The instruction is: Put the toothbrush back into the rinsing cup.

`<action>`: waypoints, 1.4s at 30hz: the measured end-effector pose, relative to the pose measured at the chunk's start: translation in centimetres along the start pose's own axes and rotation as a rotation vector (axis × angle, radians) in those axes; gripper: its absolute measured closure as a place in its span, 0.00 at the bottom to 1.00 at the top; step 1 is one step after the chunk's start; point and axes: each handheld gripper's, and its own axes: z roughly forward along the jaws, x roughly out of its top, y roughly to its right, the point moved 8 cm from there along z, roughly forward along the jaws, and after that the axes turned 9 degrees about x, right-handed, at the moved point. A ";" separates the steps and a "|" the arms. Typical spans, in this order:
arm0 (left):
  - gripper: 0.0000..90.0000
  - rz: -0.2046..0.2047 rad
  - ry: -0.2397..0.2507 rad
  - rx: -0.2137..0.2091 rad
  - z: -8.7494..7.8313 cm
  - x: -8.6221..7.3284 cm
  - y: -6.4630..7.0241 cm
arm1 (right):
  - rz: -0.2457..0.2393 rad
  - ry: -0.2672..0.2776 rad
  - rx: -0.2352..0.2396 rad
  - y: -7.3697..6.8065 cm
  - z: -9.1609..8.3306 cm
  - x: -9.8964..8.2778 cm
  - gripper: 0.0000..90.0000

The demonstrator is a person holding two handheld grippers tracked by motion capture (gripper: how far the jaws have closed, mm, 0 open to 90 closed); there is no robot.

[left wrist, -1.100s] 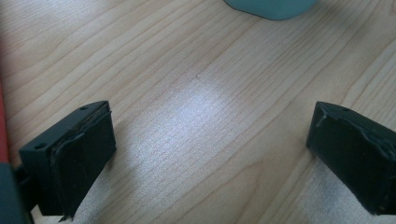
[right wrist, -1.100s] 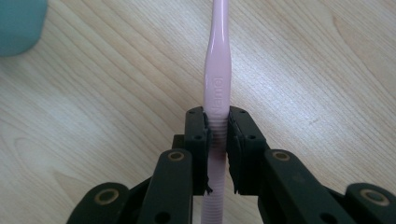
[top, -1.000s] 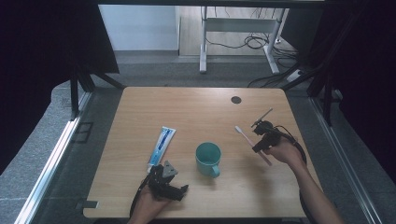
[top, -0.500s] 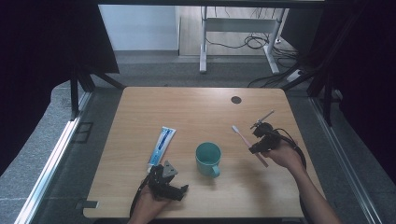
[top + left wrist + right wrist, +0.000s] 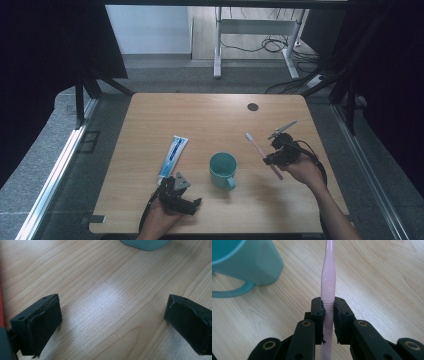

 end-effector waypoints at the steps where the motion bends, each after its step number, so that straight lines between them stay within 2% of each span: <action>1: 0.01 0.000 0.000 0.000 0.0 0.0 0.0 | -0.006 0.010 0.003 -0.1 0.0 0.1 0.88; 17: 0.01 0.001 0.000 0.000 0.0 0.0 0.0 | -0.060 0.139 0.032 -2.5 -1.0 1.2 0.88; 42: 0.01 0.000 0.001 0.001 0.0 0.0 0.0 | -0.132 0.263 0.073 -6.0 -1.5 4.1 0.87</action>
